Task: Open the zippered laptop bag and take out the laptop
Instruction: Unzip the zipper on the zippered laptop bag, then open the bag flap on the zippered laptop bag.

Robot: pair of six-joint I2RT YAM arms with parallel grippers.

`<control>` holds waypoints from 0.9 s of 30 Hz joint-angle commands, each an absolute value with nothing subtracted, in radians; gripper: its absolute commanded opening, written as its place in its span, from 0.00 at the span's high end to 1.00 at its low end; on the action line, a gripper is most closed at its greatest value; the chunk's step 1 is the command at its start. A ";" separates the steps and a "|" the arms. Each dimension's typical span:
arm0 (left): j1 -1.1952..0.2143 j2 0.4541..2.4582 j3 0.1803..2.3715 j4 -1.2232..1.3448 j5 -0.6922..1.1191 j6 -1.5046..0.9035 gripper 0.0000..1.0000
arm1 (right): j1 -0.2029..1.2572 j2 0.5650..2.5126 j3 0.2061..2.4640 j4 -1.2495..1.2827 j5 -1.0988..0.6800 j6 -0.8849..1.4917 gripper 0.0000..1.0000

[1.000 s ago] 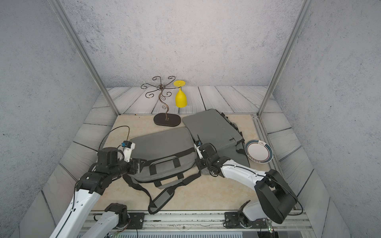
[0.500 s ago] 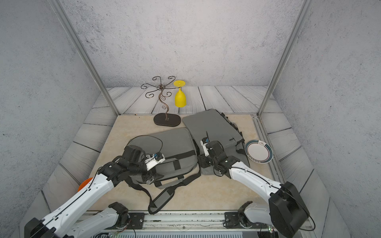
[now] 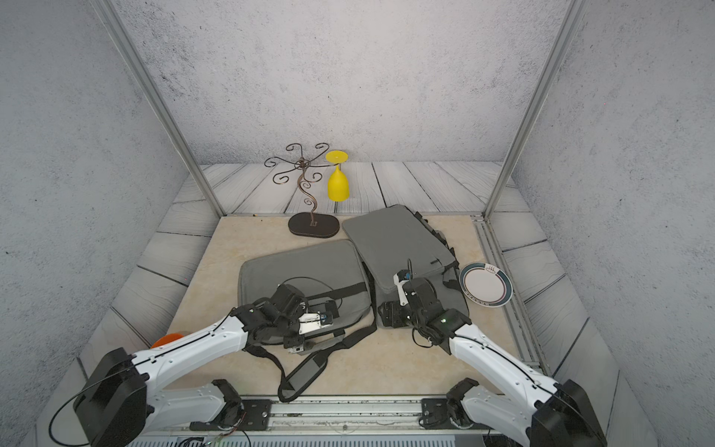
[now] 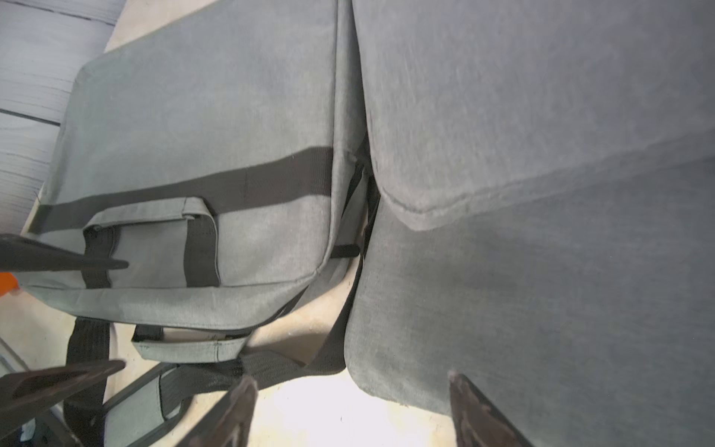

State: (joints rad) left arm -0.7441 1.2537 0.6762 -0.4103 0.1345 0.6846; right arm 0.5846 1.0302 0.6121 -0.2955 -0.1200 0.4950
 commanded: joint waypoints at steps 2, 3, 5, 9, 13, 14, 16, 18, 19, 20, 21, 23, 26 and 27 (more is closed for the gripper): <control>-0.765 1.326 0.710 -0.370 -0.048 0.678 0.23 | 0.581 1.014 0.591 -0.283 -0.168 0.543 0.21; -0.765 1.336 0.716 -0.372 -0.063 0.677 0.24 | 0.581 1.014 0.588 -0.281 -0.171 0.544 0.21; -0.768 1.369 0.725 -0.370 -0.113 0.669 0.31 | 0.582 1.017 0.580 -0.273 -0.170 0.548 0.21; -0.771 1.399 0.775 -0.406 -0.181 0.609 0.47 | 0.581 1.020 0.574 -0.262 -0.174 0.551 0.21; -0.771 1.410 0.790 -0.406 -0.171 0.580 0.68 | 0.581 1.036 0.578 -0.253 -0.179 0.549 0.21; -0.772 1.427 0.795 -0.411 -0.187 0.566 0.78 | 0.581 1.040 0.580 -0.251 -0.181 0.546 0.21; -0.772 1.449 0.833 -0.456 -0.205 0.530 0.88 | 0.581 1.050 0.586 -0.244 -0.189 0.548 0.21; -0.772 1.445 0.878 -0.504 -0.198 0.494 0.90 | 0.581 1.058 0.588 -0.235 -0.201 0.560 0.21; -0.771 1.434 0.893 -0.517 -0.184 0.479 0.97 | 0.581 1.061 0.588 -0.228 -0.204 0.573 0.21; -0.769 1.418 0.907 -0.523 -0.181 0.447 1.00 | 0.582 1.062 0.582 -0.216 -0.205 0.590 0.21; -0.768 1.404 0.925 -0.534 -0.190 0.412 1.00 | 0.581 1.063 0.578 -0.200 -0.208 0.614 0.21; -0.755 1.386 0.998 -0.604 -0.181 0.305 1.00 | 0.581 1.071 0.560 -0.139 -0.220 0.685 0.21; -0.730 1.382 1.123 -0.718 -0.125 0.162 1.00 | 0.583 1.112 0.560 -0.064 -0.254 0.749 0.21; -0.722 1.382 1.154 -0.745 -0.104 0.126 1.00 | 0.583 1.128 0.577 -0.076 -0.253 0.754 0.20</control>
State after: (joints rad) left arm -0.7433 1.4158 1.0618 -0.6544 -0.1417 0.3069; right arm 0.5846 1.0908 0.5667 -0.1310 -0.2207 0.6800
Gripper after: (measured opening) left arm 0.084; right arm 0.795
